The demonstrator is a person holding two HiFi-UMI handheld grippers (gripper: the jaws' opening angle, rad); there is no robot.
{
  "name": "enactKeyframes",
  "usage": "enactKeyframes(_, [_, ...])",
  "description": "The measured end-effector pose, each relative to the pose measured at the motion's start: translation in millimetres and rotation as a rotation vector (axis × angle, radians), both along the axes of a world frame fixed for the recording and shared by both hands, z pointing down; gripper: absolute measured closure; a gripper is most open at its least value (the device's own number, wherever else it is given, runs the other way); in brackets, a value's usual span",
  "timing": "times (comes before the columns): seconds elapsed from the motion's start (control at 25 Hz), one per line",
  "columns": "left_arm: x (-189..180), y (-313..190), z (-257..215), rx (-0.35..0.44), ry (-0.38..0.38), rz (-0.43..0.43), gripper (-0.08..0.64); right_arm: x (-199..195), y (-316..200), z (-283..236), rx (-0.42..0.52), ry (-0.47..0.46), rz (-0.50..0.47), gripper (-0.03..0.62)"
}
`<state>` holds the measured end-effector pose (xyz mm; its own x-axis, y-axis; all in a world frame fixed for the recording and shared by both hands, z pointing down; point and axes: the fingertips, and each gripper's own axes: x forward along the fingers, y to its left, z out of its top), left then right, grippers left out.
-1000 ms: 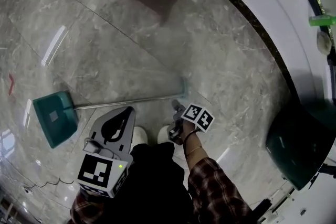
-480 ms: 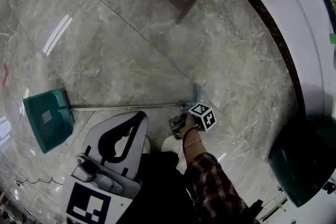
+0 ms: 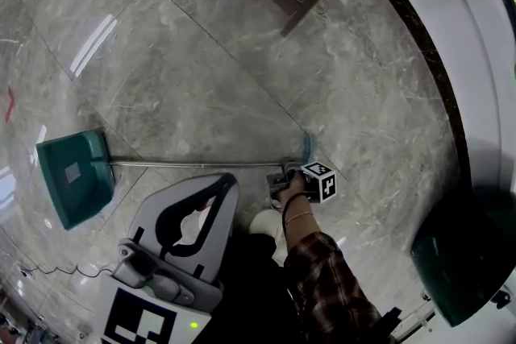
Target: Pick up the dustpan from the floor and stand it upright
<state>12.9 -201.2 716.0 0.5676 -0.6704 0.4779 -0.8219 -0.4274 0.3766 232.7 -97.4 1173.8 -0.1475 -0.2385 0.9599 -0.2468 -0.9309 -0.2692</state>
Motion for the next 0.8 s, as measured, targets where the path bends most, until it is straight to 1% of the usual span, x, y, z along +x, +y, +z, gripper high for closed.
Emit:
enactKeyframes(0.16, [0.6,-0.3,-7.4,0.005,-0.001,0.002,0.560,-0.9,-0.6,-0.6,-0.012,-0.004,0.011,0.503])
enactKeyframes(0.28, [0.9,-0.4,-12.4,0.010,-0.001,0.004,0.560,-1.7,-5.0,-4.1,0.025,-0.013,0.023,0.509])
enactKeyframes(0.48, [0.6,-0.2,-19.6,0.025,-0.002,0.010,0.560,3.2,-19.0,-21.6,0.065,0.003,0.033,0.512])
enactKeyframes(0.56, [0.5,-0.1,-22.4,0.031,-0.002,0.013,0.560,10.0,-24.8,-41.0,0.087,0.023,0.033,0.512])
enactKeyframes(0.68, [1.3,-0.4,-28.3,0.032,-0.003,0.013,0.560,20.4,-32.3,-88.0,0.124,0.061,0.029,0.512])
enactKeyframes(0.8, [5.3,-2.3,-40.5,0.005,-0.006,0.003,0.560,31.8,-42.7,-138.7,0.156,0.112,0.015,0.512])
